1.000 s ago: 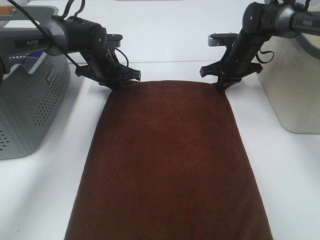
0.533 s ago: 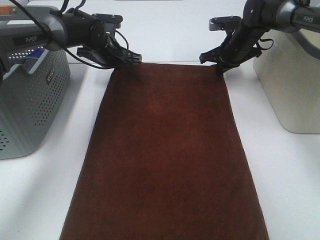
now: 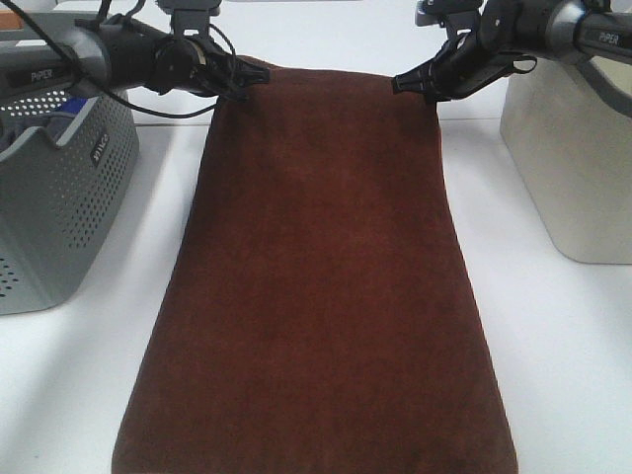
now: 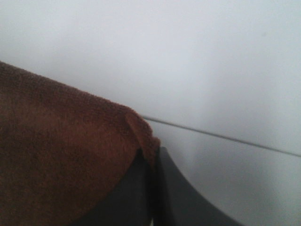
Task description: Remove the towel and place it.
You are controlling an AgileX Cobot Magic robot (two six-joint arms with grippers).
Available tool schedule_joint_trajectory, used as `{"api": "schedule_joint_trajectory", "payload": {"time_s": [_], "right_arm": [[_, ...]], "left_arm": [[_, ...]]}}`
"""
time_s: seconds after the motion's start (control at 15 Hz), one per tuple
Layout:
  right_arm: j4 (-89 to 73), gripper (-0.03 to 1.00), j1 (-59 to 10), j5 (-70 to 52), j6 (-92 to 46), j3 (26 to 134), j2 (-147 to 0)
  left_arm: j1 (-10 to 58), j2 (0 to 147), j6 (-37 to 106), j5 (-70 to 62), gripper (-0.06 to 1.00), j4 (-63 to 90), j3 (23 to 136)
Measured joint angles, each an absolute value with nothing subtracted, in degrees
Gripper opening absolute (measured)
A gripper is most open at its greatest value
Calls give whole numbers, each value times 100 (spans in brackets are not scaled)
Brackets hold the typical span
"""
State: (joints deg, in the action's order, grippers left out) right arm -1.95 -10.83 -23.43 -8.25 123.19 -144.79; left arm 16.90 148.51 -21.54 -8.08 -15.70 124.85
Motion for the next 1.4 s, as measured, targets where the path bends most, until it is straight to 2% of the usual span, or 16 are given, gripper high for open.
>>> {"api": "schedule_joint_trajectory", "payload": {"time_s": [0.53,0.67,0.73,0.87,0.93,1.07,1.4], "right_arm": [[-155,0,-1083,-997,-831,12319,-14960],[-155,10,-1083,-831,-831,12319,-15069],[-155,31,-1083,-619,-831,12319,-15109],[-155,50,-1083,-407,-831,12319,-15109],[-155,53,-1083,-384,-831,12319,-15109],[-160,56,-1083,-384,-831,12319,-15109],[-498,57,-1083,-945,-831,12319,-14822]], "left_arm": [[1576,15550,-2154,625,1,-1587,12657],[1547,15636,-2154,819,4,-1587,12657],[1541,15670,-2091,848,15,-1587,12657],[1541,15670,-2005,888,35,-1587,12657],[1541,15670,-1977,888,46,-1587,12657],[1541,15670,-1960,888,58,-1593,12657],[1587,15315,-1960,516,61,-1593,12657]]}}
